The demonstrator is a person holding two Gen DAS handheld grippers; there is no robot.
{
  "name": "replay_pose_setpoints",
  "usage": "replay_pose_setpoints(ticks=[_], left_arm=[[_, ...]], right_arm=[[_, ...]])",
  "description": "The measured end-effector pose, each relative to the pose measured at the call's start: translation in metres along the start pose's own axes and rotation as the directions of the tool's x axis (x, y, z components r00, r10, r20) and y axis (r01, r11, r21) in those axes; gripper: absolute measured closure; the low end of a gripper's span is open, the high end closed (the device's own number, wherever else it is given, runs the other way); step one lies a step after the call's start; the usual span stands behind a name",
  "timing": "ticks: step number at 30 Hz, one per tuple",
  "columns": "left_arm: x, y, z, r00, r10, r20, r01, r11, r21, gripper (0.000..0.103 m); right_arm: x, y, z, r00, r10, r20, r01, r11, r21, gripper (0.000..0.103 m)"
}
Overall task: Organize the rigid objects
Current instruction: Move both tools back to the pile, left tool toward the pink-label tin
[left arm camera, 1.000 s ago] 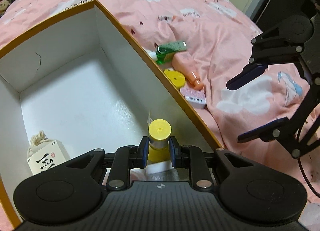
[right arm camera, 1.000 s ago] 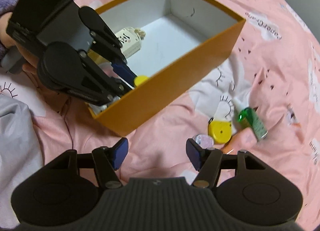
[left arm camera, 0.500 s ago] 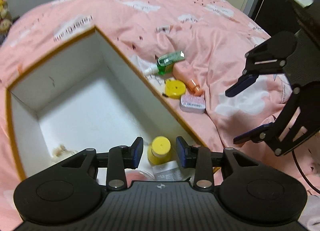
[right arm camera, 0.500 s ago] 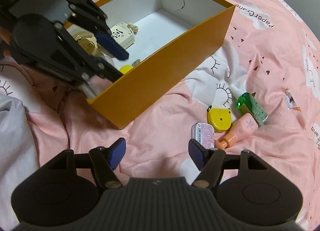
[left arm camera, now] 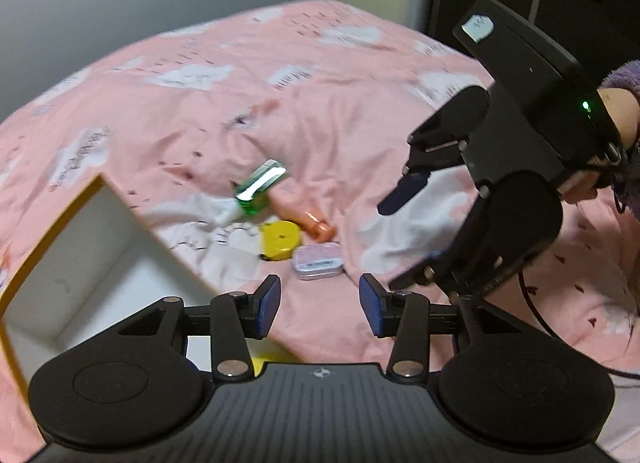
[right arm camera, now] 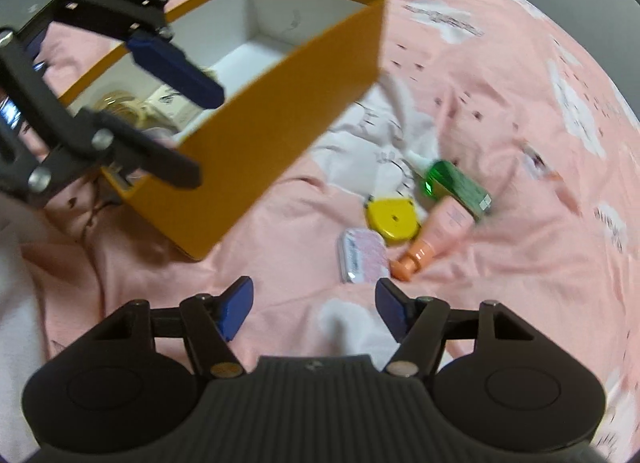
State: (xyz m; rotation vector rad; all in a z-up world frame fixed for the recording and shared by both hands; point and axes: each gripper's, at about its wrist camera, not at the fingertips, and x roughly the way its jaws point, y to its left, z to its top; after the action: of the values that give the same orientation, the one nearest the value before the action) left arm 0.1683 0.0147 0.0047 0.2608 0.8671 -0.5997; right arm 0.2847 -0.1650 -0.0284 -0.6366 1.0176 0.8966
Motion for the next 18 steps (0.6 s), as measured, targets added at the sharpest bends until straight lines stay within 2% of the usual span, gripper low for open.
replay_pose_setpoints(ticks=[4, 7, 10, 13, 14, 18], left_arm=[[0.030, -0.004, 0.013, 0.997, -0.035, -0.072, 0.038, 0.998, 0.042, 0.050], [0.051, -0.010, 0.021, 0.993, -0.035, -0.113, 0.048, 0.992, 0.116, 0.050], [0.069, -0.022, 0.027, 0.992, -0.007, -0.127, 0.040, 0.965, 0.259, 0.050], [0.088, -0.037, 0.029, 0.988, 0.015, -0.153, 0.052, 0.903, 0.426, 0.050], [0.096, -0.041, 0.028, 0.985, 0.021, -0.169, 0.064, 0.874, 0.483, 0.050], [0.126, -0.044, 0.027, 0.968, 0.046, -0.246, 0.112, 0.797, 0.593, 0.050]], right_arm=[[0.006, -0.016, -0.018, 1.000, -0.019, 0.013, 0.018, 0.997, 0.080, 0.048], [0.010, -0.029, -0.030, 0.999, -0.036, 0.028, 0.031, 0.990, 0.141, 0.055], [0.015, -0.041, -0.036, 0.998, -0.047, 0.049, 0.037, 0.979, 0.198, 0.065], [0.020, -0.052, -0.038, 0.996, -0.047, 0.079, 0.026, 0.970, 0.243, 0.070], [0.021, -0.054, -0.038, 0.995, -0.046, 0.092, 0.021, 0.967, 0.254, 0.071], [0.035, -0.063, -0.035, 0.991, -0.052, 0.127, 0.013, 0.958, 0.287, 0.079]])
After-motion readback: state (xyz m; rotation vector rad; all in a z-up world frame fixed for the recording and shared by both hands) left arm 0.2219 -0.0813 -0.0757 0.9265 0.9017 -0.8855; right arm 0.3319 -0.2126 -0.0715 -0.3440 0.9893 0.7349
